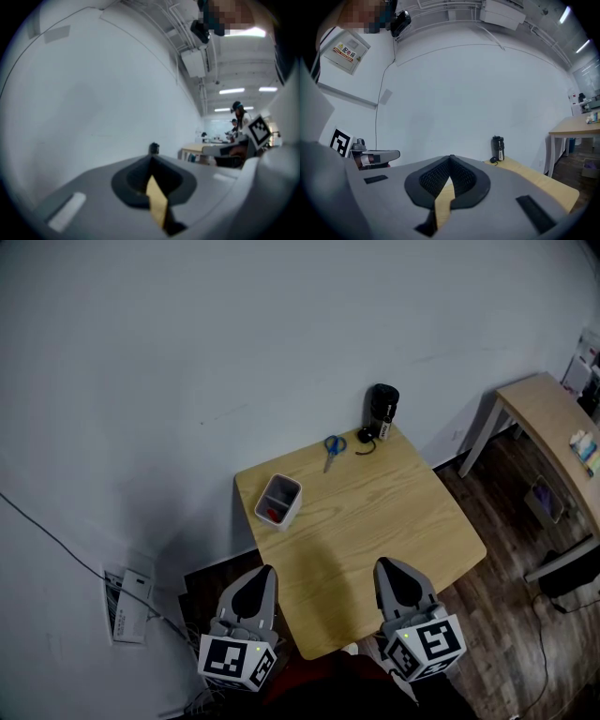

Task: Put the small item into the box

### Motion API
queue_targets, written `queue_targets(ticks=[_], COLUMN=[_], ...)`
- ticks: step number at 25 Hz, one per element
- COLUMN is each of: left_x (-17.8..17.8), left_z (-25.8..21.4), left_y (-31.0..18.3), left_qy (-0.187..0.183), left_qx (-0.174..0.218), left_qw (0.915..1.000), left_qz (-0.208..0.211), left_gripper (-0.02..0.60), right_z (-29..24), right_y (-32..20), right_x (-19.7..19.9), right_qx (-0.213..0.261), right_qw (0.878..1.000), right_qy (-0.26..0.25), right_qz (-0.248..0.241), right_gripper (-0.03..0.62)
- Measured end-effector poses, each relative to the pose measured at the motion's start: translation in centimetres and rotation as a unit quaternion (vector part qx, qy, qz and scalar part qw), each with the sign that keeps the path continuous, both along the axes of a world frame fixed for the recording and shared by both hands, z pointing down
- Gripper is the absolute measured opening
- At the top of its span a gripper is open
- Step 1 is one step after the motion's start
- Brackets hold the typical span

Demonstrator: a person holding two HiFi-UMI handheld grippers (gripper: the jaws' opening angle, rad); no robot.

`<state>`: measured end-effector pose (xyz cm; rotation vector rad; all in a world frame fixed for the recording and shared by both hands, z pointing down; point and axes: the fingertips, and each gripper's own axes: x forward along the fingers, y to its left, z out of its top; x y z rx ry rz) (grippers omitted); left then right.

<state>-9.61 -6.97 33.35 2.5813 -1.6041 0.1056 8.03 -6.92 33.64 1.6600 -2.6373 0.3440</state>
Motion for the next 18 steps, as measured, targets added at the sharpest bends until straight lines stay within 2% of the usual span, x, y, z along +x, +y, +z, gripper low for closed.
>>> queue_targets(ticks=[14,18], left_x=[-2.0,-3.6], left_z=[-0.2,0.3], left_y=[0.3,-0.7], left_qy=[0.006,-0.004], left_qx=[0.029,0.031], left_qw=[0.9994,0.9993], left_qz=[-0.021,-0.019], left_gripper=[0.003,0.003], right_z=[-0.1,-0.4], right_y=[1.2,1.0], right_x=[1.7,2.0], right_qx=[0.021,0.03], right_qw=[1.0,0.999], right_qy=[-0.009,-0.032], right_qz=[0.016,0.031], right_gripper=[0.008,0.008])
